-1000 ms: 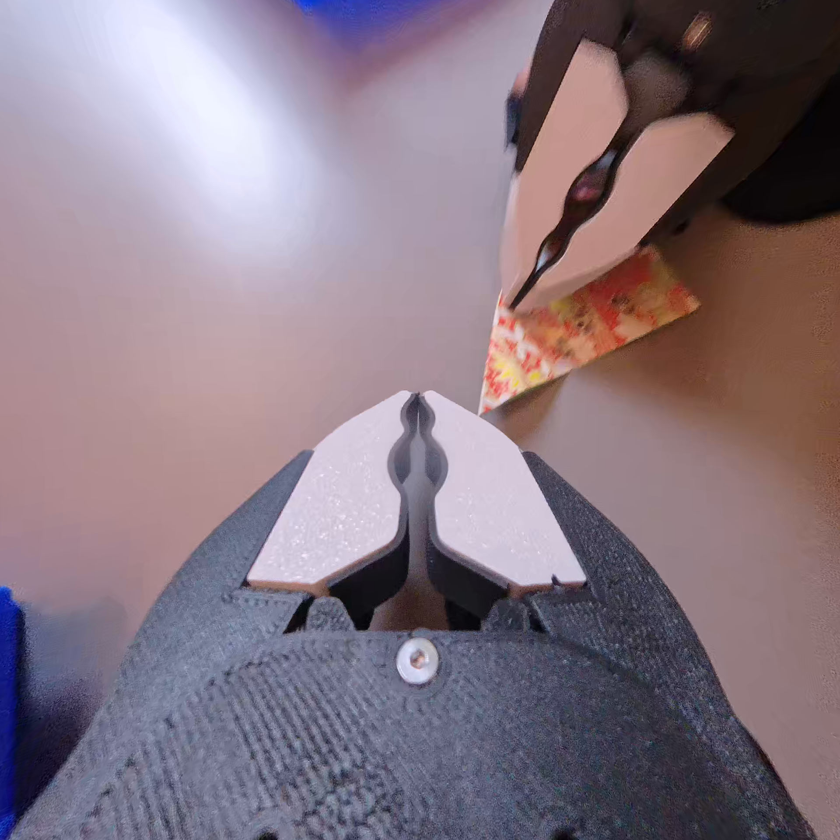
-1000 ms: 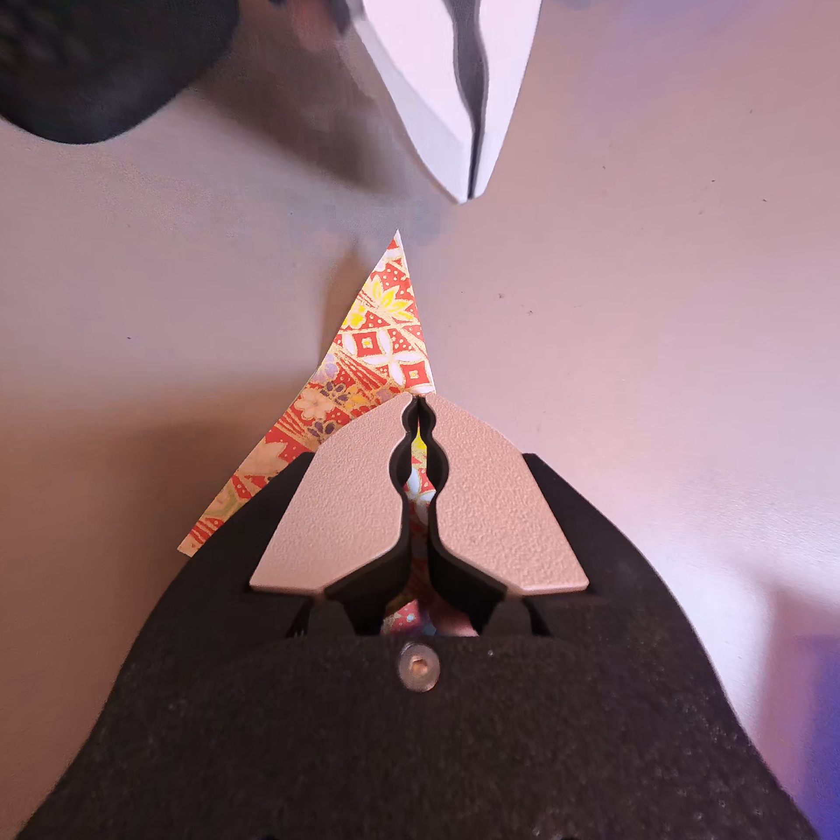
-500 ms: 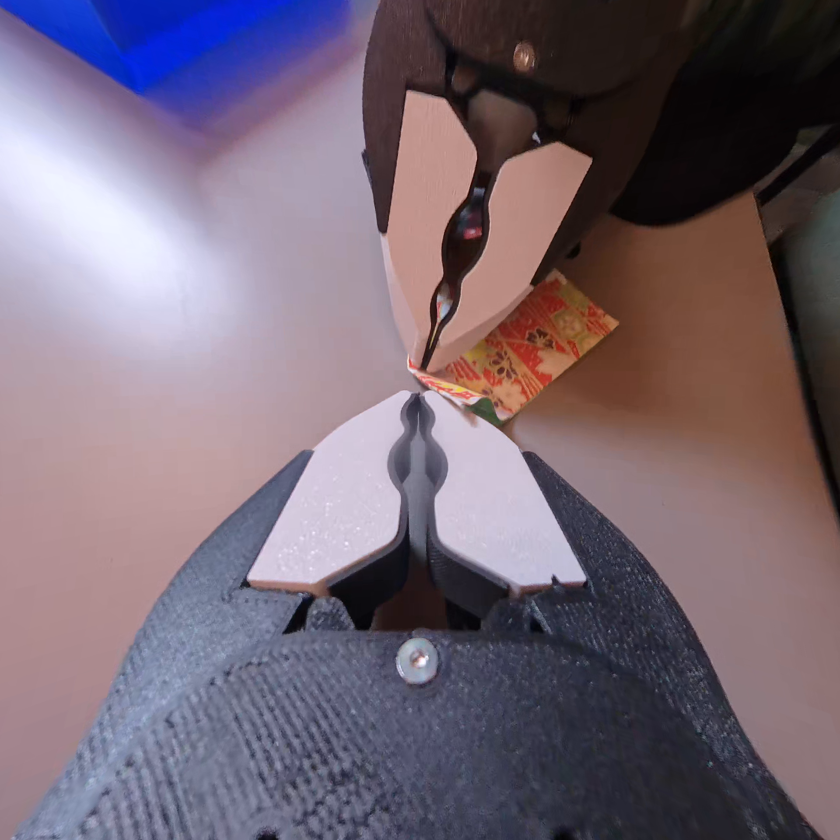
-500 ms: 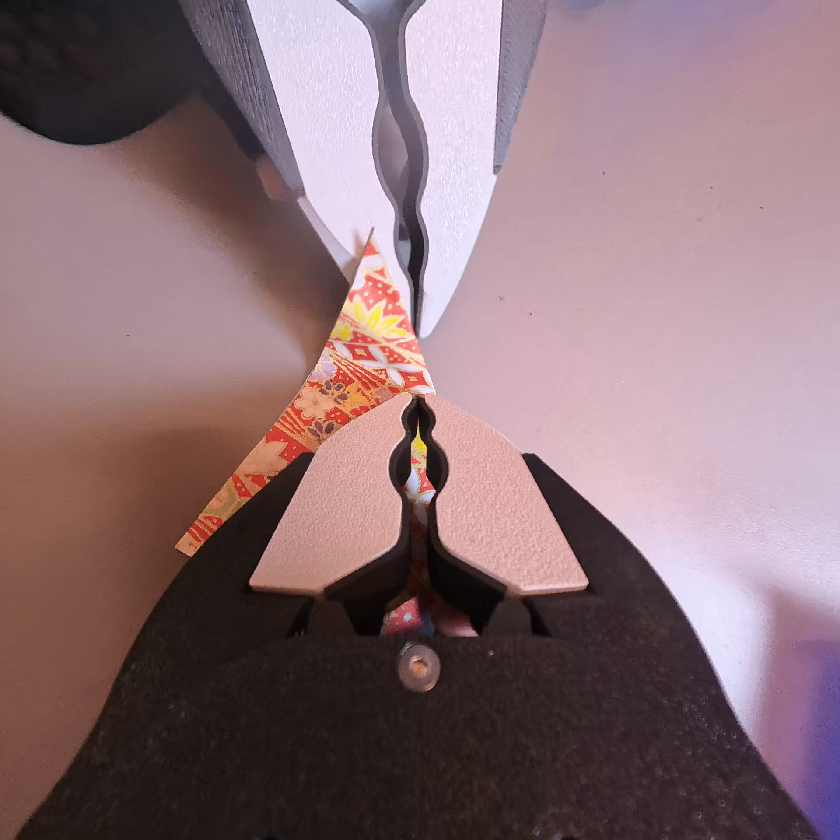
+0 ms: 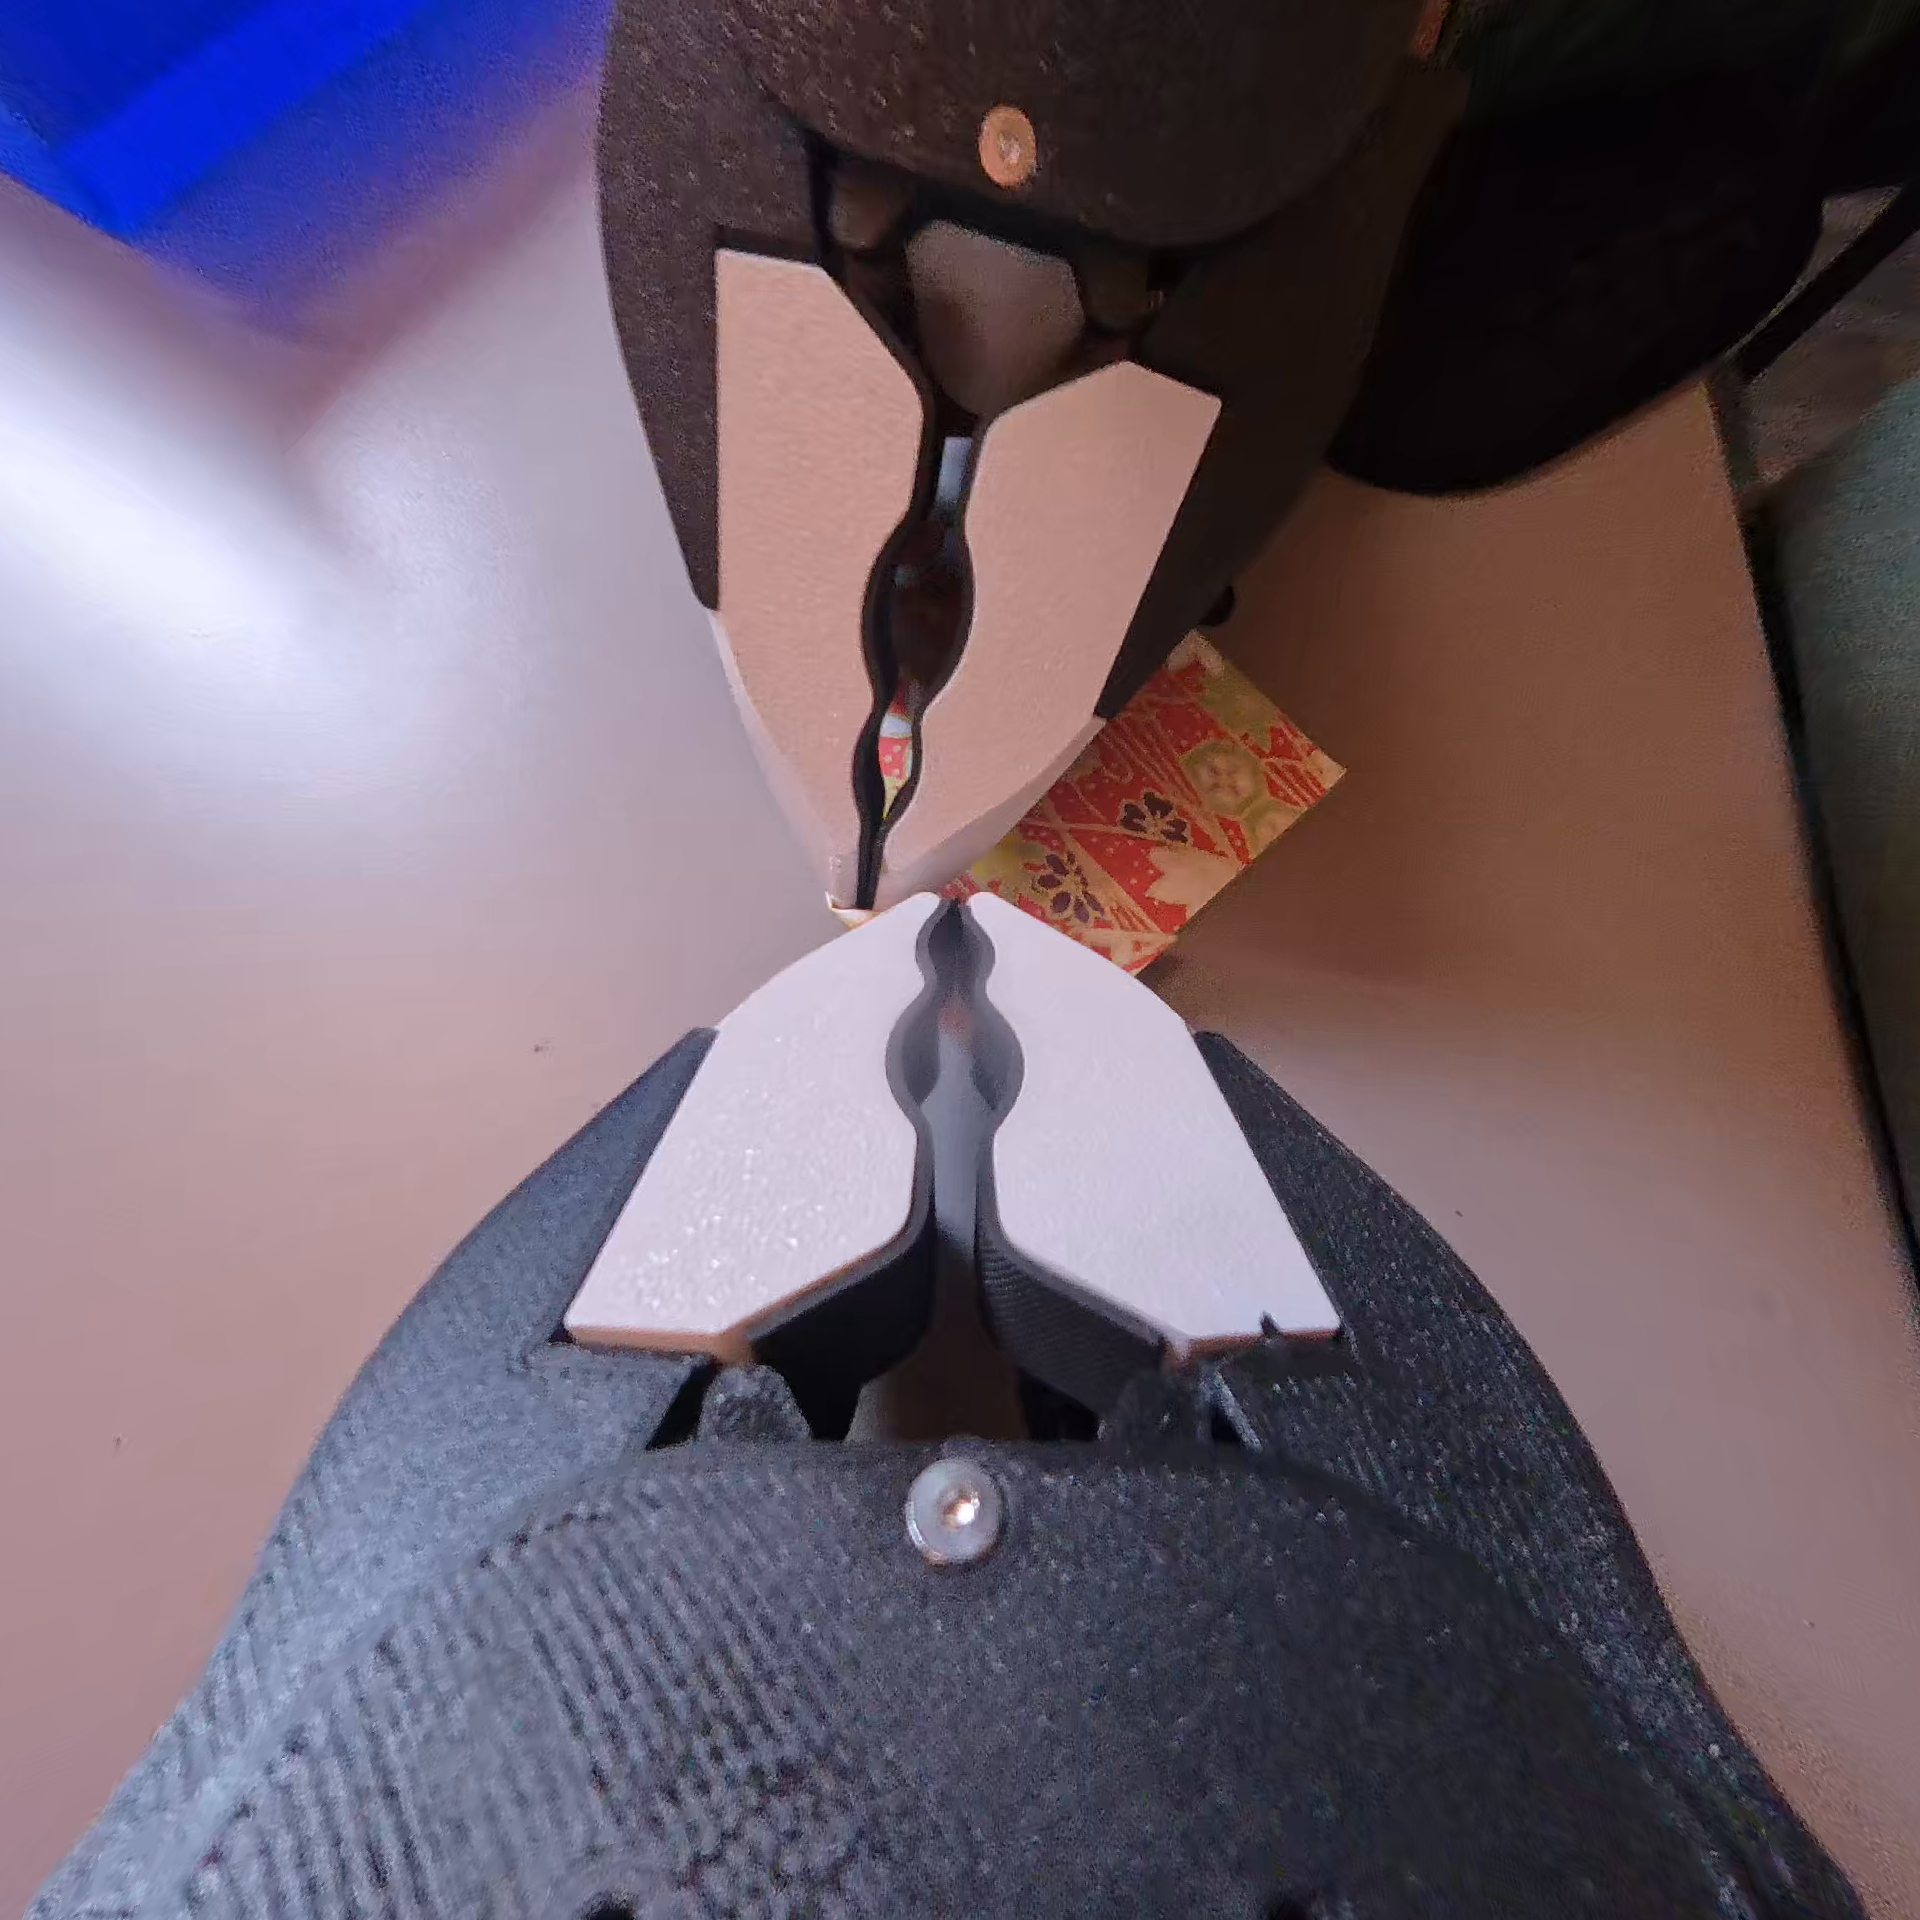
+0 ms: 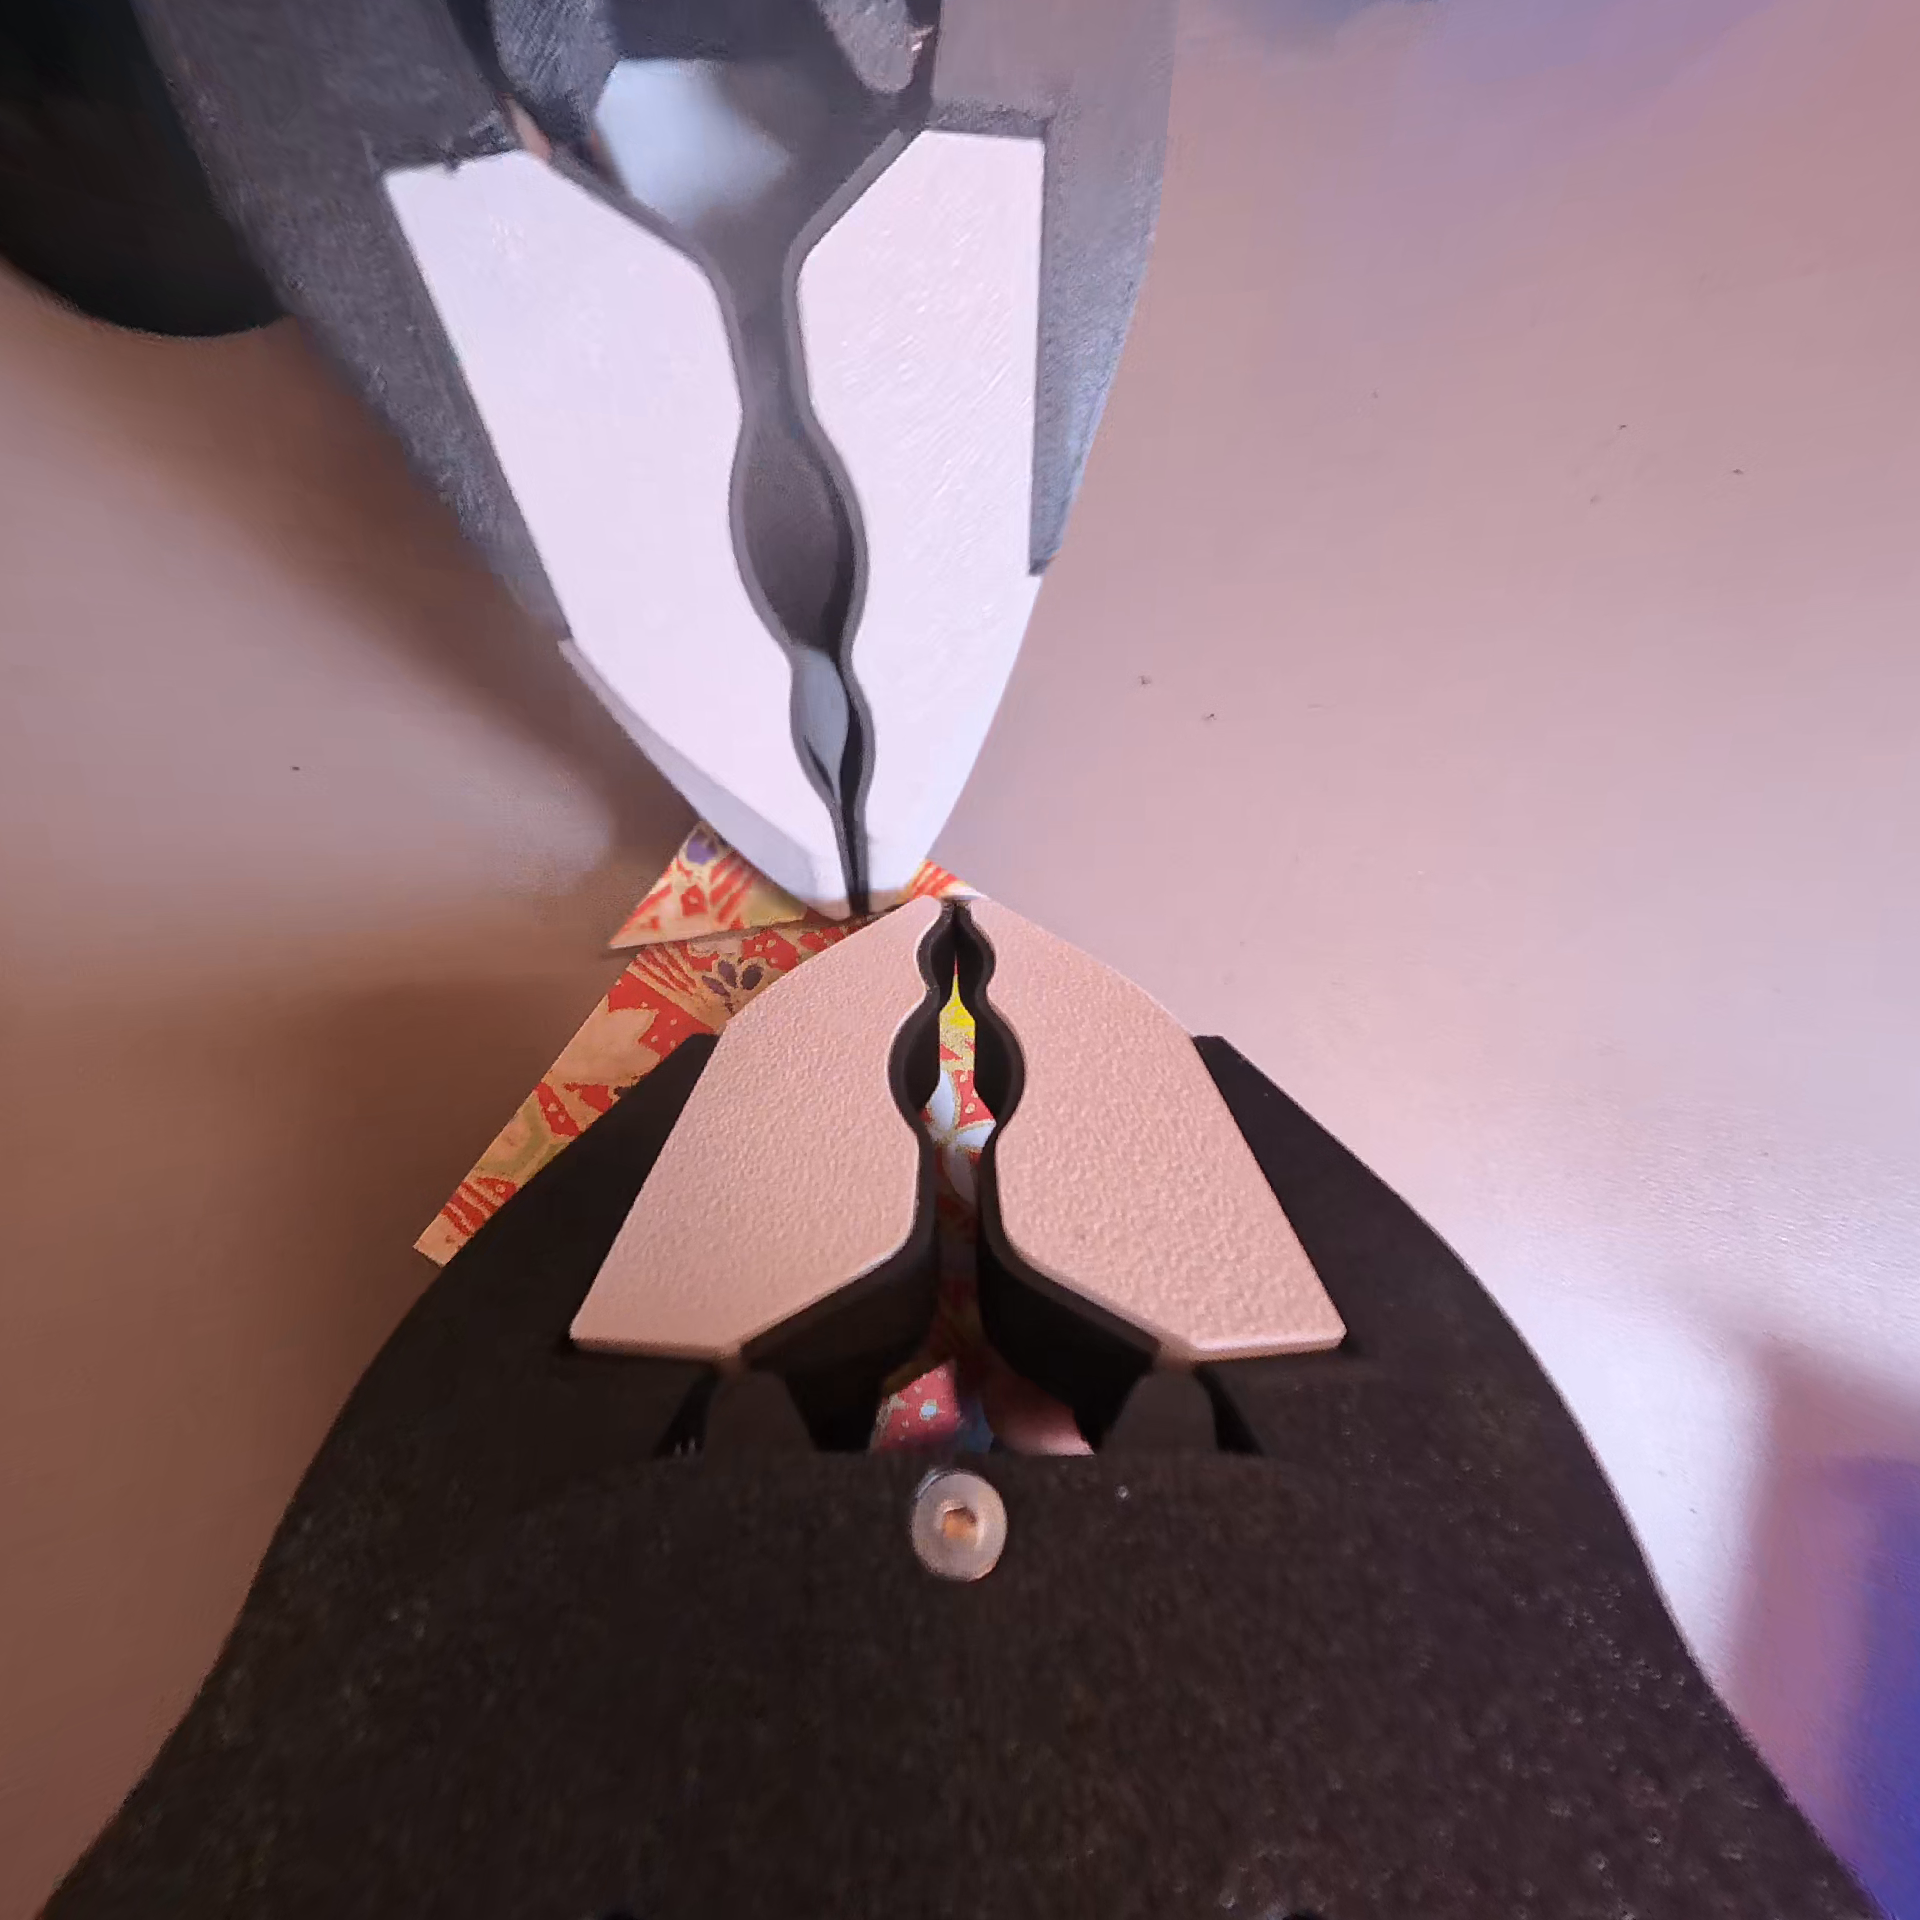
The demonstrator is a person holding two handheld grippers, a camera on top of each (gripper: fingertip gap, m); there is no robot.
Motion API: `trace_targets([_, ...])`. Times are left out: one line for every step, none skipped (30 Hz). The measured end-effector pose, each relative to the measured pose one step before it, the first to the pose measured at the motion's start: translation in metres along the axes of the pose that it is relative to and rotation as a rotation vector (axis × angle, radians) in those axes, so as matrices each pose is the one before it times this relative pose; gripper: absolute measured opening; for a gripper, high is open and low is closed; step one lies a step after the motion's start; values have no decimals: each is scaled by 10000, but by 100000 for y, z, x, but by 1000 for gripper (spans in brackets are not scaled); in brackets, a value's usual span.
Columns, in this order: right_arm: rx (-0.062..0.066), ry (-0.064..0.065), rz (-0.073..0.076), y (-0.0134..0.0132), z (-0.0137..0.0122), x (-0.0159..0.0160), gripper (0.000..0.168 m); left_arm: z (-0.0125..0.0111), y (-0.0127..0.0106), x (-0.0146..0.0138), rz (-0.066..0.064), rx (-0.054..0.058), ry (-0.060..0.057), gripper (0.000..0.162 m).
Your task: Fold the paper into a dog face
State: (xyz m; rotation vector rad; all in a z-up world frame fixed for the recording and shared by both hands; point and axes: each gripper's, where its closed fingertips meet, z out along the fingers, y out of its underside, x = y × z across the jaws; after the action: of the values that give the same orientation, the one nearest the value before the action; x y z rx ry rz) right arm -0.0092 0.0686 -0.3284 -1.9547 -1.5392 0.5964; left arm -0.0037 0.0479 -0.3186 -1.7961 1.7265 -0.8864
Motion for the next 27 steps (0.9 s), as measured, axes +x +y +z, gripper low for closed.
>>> trace_targets([10,-1,10,7,2,-4,0,183,298,7,210,-284,-181,0])
trace_targets([3,-3,14,1,-2,-1,0,209,320,98,227,-287,-117,0])
trace_targets([1,-2,7,-3,2,3,0,127,61,88,163,-113,-89,0])
trace_targets([4,0,0,2,-4,2,0,53,16,114,84,-77,-32,0])
trace_targets([3,0,5,-4,2,-4,0,58,52,42,69,-86,-57,0])
trace_targets([6,-1,3,7,5,-1,0,5,10,-4,84,-20,-72,0])
trace_targets([8,-2,5,4,-8,-1,0,-4,-3,7,31,-10,-55,0])
trace_targets([7,-1,1,-2,-1,-1,0,-15,24,4,17,-13,-34,0])
trace_targets([4,7,-23,-2,0,6,0,-38,35,-4,22,-16,-30,0])
trace_targets([-5,19,-59,4,-16,-4,0,-41,41,-14,31,-21,-41,0])
trace_targets([-33,11,-83,30,-40,-19,0,-35,40,-12,54,-32,-57,0])
trace_targets([-51,-13,-64,53,-65,-9,0,-22,23,-8,103,-33,-80,0])
trace_targets([-41,-30,24,53,-56,0,0,-8,12,-6,111,-21,-82,0])
trace_targets([-12,-41,90,39,-27,23,1,2,-3,-1,74,-15,-67,0])
trace_targets([17,-50,95,10,-3,29,1,-11,-2,4,48,-13,-39,0])
trace_targets([19,-63,63,0,3,-18,1,5,-7,0,10,-1,-10,0])
trace_targets([14,-39,23,7,-1,1,1,-1,-1,3,-30,8,8,0])
trace_targets([10,-21,-3,-2,10,-3,1,-10,-8,12,-37,15,27,0])
trace_targets([8,-16,-13,-2,-2,-19,1,-66,-80,41,-53,75,73,0])
trace_targets([13,-22,-17,7,1,-31,1,-232,-316,-41,-119,246,67,0])
trace_targets([21,-22,-13,-4,7,-25,0,-403,-444,-182,-227,353,52,0])
trace_targets([26,-12,-20,3,-2,-2,0,-483,-351,-391,-269,302,-35,0])
trace_targets([28,-22,-20,-15,0,-8,0,-461,-71,-603,-211,155,-164,0])
trace_targets([25,-32,-6,-1,1,-8,0,-328,344,-711,-101,-61,-240,0])
trace_targets([23,-37,7,-1,2,-5,0,-145,657,-590,-34,-204,-176,0])
trace_targets([23,-33,0,0,1,-6,0,25,697,-403,-94,-194,-67,0])
trace_targets([28,-21,-22,-9,7,-5,0,105,494,-168,-164,-71,77,0])
